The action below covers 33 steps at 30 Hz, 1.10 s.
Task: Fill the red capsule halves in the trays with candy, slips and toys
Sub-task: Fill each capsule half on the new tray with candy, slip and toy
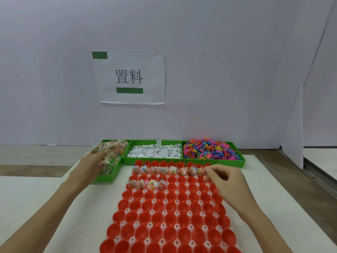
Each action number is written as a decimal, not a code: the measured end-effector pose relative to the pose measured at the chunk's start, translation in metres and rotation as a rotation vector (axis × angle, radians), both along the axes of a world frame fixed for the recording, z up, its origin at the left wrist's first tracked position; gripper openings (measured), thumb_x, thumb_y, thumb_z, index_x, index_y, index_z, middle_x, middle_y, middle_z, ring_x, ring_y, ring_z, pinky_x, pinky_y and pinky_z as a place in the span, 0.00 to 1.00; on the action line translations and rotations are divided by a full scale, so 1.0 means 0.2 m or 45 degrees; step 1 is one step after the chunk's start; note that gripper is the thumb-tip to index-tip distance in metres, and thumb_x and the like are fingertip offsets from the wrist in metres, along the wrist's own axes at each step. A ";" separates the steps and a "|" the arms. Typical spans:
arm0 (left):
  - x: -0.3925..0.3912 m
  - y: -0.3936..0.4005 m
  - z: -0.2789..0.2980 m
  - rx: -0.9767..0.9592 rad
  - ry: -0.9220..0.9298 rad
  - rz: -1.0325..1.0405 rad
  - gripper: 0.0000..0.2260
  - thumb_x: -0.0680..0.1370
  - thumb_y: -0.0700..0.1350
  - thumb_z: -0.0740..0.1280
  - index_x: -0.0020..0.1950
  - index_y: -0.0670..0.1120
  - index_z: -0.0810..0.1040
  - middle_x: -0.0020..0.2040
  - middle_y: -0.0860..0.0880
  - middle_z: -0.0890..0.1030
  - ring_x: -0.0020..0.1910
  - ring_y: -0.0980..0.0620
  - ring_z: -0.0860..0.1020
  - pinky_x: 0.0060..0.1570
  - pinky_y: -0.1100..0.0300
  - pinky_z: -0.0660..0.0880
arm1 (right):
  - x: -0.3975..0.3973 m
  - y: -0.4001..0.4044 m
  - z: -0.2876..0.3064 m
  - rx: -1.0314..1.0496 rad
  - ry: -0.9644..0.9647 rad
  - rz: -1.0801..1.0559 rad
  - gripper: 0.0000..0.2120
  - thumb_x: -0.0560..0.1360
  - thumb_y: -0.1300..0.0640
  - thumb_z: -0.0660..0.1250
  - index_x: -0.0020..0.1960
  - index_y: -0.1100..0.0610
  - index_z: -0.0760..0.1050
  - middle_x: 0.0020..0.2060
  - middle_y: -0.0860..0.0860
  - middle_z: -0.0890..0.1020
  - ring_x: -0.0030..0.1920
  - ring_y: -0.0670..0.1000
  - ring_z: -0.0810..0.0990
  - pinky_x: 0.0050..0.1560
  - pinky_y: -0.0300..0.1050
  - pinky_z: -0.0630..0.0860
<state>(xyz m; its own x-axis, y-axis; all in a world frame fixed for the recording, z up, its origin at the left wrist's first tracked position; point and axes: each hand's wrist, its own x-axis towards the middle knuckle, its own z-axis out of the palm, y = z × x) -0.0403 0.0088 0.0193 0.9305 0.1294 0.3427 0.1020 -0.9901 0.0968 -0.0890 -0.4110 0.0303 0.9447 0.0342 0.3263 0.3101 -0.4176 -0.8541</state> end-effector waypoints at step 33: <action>-0.41 -0.60 -0.03 -1.309 -0.381 -0.521 0.04 0.76 0.40 0.75 0.47 0.49 0.84 0.43 0.51 0.85 0.39 0.50 0.86 0.44 0.57 0.82 | 0.34 0.42 0.10 -0.490 -0.101 0.172 0.08 0.80 0.55 0.69 0.48 0.52 0.86 0.36 0.43 0.85 0.38 0.40 0.82 0.45 0.29 0.75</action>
<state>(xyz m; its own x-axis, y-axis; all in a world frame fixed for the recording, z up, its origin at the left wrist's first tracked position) -0.1214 -0.1108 0.0124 0.8662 0.1831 0.4649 -0.3730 -0.3821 0.8455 -0.0205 -0.3279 0.0493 0.8959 0.2896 0.3368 0.4422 -0.6532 -0.6146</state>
